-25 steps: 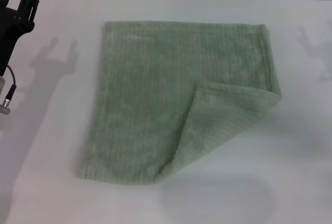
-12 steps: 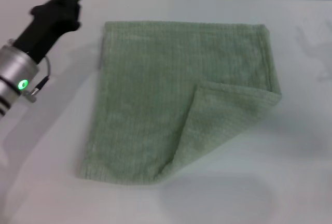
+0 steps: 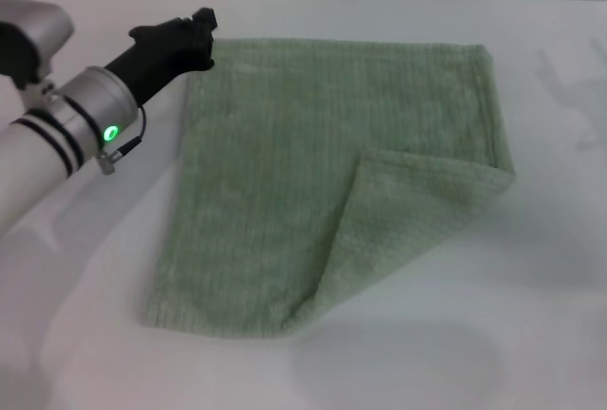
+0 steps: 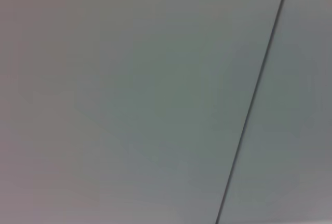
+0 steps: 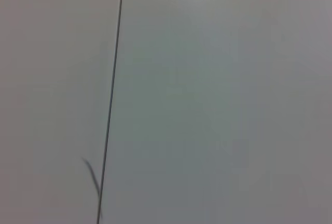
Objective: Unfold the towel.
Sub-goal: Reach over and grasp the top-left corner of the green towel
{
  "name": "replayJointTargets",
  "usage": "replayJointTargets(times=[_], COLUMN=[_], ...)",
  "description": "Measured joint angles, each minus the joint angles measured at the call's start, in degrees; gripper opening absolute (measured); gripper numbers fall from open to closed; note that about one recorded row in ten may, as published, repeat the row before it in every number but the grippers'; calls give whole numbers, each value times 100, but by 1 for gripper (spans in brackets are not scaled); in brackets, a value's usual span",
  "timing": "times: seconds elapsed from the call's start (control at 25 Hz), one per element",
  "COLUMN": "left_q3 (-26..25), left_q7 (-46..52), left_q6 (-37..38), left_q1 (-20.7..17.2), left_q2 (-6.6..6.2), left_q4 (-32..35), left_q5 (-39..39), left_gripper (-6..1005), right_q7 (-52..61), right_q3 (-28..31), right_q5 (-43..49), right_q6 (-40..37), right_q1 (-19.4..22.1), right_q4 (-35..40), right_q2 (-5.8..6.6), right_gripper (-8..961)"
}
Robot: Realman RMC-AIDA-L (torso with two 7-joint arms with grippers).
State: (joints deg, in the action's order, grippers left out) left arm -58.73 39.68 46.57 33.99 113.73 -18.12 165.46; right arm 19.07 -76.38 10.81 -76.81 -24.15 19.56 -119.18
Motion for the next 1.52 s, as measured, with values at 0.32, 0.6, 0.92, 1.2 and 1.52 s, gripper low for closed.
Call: replayJointTargets(times=[0.32, 0.6, 0.92, 1.2, 1.52], left_q3=[-154, -669, -798, -803, -807], left_q7=[-367, -1045, -1050, -1032, -1020], left_q6=[-1378, -2254, -2681, -2935, -2964], left_q1=[508, 745, 870, 926, 926], left_q2=[223, 424, 444, 473, 480], left_q4=[113, 109, 154, 161, 160], left_q5=[-1, -9, -14, -24, -22], left_gripper=[-2, -2, -2, -2, -2], right_q7=[0, 0, 0, 0, 0], right_q3=[0, -5, -17, -18, -18], right_q5=[1, 1, 1, 12, 18], right_q6=[8, 15, 27, 149, 149], right_q1=[-14, -14, -68, -142, -151], right_q4=[-6, -5, -12, -21, -13], right_q2=[1, 1, 0, 0, 0], right_gripper=[816, 816, 817, 817, 817])
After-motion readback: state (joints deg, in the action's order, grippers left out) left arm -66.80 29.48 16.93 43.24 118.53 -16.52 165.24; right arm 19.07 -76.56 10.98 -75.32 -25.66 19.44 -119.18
